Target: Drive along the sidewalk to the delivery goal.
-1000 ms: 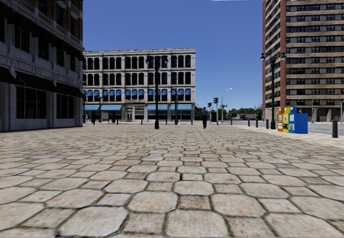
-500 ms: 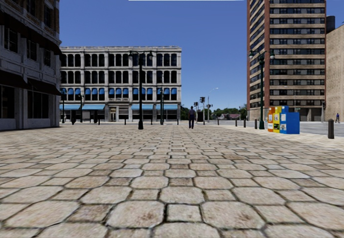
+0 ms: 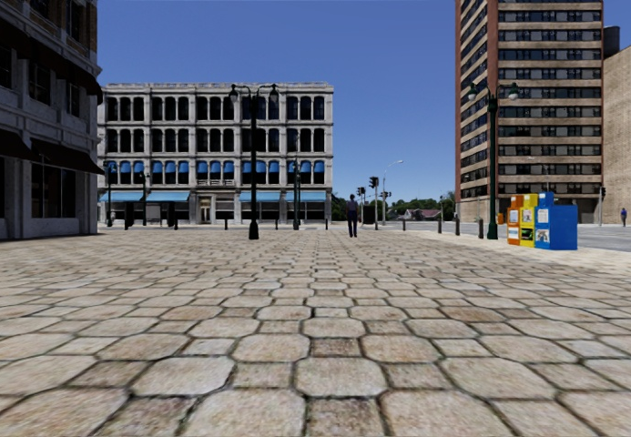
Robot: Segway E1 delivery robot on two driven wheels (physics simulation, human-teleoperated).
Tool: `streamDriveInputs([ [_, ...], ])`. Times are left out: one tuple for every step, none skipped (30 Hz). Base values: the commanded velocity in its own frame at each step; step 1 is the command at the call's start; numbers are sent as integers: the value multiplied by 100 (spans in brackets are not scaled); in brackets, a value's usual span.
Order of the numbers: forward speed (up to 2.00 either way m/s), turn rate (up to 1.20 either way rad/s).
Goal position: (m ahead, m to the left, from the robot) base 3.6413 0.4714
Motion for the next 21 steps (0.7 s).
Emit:
streamDriveInputs([
  [200,0],
  [200,0],
  [200,0],
  [200,0],
  [200,0],
  [200,0],
  [200,0],
  [200,0],
  [200,0],
  [200,0],
  [200,0],
  [200,0],
  [200,0],
  [200,5],
  [200,5],
  [200,14],
  [200,18],
  [197,18],
  [191,18],
  [191,18],
  [184,19],
])
